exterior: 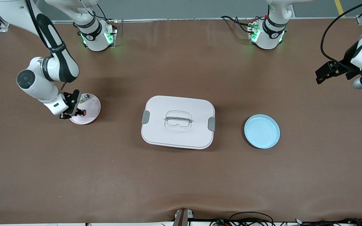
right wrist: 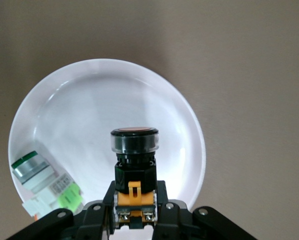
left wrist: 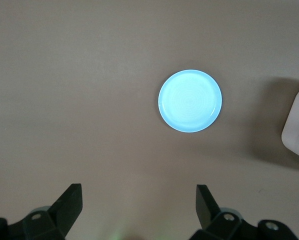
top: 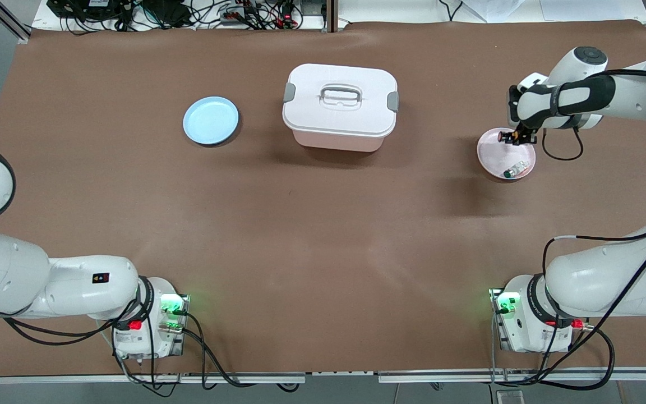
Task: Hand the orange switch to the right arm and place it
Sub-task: 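Carry the switch with the right gripper over the pink dish, then lower the switch into the pink dish and open the right gripper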
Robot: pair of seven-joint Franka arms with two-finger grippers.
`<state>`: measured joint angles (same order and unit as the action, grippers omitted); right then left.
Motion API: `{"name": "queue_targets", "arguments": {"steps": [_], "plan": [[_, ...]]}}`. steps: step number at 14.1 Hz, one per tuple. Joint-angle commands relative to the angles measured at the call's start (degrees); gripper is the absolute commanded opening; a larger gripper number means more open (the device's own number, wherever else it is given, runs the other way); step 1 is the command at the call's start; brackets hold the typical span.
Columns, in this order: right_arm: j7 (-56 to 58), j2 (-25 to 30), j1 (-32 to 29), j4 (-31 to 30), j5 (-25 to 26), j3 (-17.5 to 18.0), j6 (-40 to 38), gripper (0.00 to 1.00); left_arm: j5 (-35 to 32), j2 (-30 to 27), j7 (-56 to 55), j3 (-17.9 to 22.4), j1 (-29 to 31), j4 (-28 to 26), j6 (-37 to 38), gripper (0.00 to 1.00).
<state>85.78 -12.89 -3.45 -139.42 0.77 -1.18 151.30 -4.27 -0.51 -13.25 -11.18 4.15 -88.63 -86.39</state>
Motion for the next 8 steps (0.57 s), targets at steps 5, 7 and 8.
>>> {"name": "queue_targets", "arguments": {"steps": [5,7,8], "plan": [[0.88,-3.01,-0.95,-1.02,0.11,1.0,2.33,0.0,4.53,-1.34,1.38,0.72,1.03,-0.49,-0.27,1.0],[0.71,-3.54,-0.77,-1.02,0.11,1.0,2.33,0.0,5.06,-1.86,1.47,0.81,1.12,-0.67,-0.54,1.0],[0.45,-3.63,-0.77,-1.02,0.03,1.0,2.33,0.01,5.06,-2.13,1.64,0.81,1.29,-0.93,-1.06,1.0]]}}
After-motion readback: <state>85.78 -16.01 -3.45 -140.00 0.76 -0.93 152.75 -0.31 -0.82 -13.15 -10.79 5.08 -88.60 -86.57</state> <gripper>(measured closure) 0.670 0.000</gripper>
